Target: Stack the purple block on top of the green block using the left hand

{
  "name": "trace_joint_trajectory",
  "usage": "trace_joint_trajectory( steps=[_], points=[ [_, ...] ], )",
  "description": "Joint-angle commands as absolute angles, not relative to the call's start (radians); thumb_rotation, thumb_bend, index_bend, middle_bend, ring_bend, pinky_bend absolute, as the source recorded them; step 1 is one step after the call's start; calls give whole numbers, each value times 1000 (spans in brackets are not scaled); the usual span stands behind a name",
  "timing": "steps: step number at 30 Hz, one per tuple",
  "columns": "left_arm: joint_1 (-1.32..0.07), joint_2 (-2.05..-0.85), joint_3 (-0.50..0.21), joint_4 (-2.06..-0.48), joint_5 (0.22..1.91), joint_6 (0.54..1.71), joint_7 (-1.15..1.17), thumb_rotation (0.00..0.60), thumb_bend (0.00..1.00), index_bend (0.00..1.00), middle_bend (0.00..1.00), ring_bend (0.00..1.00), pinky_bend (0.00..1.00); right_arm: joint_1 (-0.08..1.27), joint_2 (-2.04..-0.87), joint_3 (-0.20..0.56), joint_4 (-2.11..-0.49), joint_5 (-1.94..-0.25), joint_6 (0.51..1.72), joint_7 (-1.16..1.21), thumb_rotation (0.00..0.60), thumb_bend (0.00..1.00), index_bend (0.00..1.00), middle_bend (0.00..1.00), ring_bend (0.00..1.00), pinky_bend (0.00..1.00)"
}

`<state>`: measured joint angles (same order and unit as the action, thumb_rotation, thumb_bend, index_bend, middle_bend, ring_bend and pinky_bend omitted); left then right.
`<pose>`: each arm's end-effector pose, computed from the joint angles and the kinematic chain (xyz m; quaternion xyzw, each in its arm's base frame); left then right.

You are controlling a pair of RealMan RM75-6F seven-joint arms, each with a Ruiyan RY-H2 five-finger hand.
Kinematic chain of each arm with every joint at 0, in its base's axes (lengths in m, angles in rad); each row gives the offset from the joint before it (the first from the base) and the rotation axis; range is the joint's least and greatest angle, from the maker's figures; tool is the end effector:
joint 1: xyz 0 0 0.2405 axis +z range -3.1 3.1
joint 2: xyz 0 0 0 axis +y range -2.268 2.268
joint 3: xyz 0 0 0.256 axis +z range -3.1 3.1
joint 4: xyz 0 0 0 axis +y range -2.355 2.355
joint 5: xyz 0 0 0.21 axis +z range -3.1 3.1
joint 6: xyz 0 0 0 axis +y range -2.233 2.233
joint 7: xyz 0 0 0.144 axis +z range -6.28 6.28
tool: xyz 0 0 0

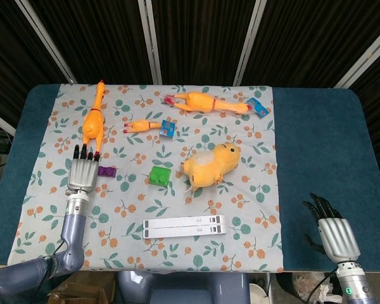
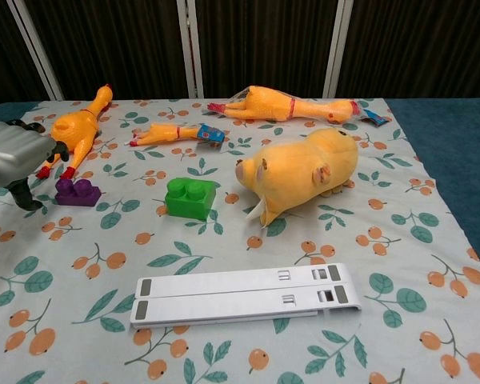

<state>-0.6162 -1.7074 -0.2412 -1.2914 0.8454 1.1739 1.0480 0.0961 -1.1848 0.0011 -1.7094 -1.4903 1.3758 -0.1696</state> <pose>-0.2247 0.3450 -0.0146 -0.7018 -0.2659 -0.1427 0.6453 -0.2914 -0.1698 0.1091 0.6347 -0.4253 0.3431 0.5463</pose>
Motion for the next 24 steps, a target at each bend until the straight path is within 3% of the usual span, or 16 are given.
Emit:
trace_joint_trajectory(
  steps=[1,13,24],
  points=[
    [-637,-1747,-228,-1248,849,1170,1046,600,292,237,244,0,0,98,-1187,2,-1708,-1487,1371,-172,600,293,185,77,87,271],
    [-663,-1790,-208,-1212,848,1187,1061,600,328,312,293,0,0,99,-1184,-1,-1713,-1487,1370,-175,600,294,185,77,86,271],
    [-675,-1825,-192,-1163,851,1185,1062,600,350,301,293,0,0,100,-1186,-3,-1711,-1489,1368,-176,600,294,185,77,86,272]
  ],
)
